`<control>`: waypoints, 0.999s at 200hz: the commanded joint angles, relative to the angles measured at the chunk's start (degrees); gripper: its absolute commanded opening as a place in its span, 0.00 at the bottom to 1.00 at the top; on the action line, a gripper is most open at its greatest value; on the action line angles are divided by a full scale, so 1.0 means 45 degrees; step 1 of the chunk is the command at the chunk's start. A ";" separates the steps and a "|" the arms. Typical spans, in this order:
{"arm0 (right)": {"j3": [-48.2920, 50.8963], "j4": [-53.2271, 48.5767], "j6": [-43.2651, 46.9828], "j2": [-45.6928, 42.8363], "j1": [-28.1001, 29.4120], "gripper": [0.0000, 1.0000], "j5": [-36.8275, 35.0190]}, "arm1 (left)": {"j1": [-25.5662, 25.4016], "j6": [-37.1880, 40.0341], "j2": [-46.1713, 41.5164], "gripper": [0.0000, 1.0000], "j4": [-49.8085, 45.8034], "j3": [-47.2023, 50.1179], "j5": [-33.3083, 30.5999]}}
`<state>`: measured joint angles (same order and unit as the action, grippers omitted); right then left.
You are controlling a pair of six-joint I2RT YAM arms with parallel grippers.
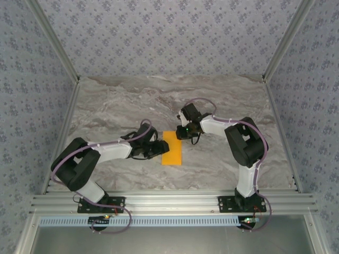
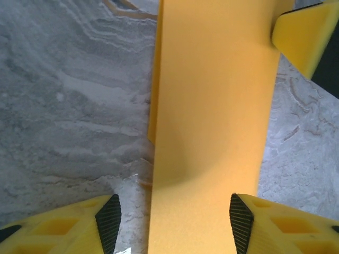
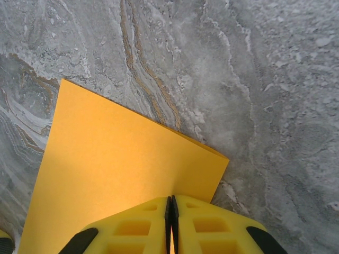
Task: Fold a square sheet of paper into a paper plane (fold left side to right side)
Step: Third fold the triangle at the center of the table.
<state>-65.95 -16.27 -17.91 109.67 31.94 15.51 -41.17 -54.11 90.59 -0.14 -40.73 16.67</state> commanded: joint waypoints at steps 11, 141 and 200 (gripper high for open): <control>0.0032 -0.0701 0.0230 0.0591 -0.0009 0.11 -0.0155 | 0.0009 0.0229 0.0542 0.57 0.0424 -0.0417 0.0541; 0.0003 -0.0717 0.0218 0.0591 0.0000 0.12 -0.0118 | 0.0024 0.0183 -0.0076 0.32 0.0307 -0.0157 0.0324; -0.0012 -0.0680 0.0215 0.0610 -0.0019 0.13 -0.0082 | 0.0021 0.0110 -0.0398 0.30 0.0129 0.0031 0.0151</control>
<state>-65.95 -16.25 -17.91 109.67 31.94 15.75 -40.95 -53.67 90.96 1.30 -41.41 18.17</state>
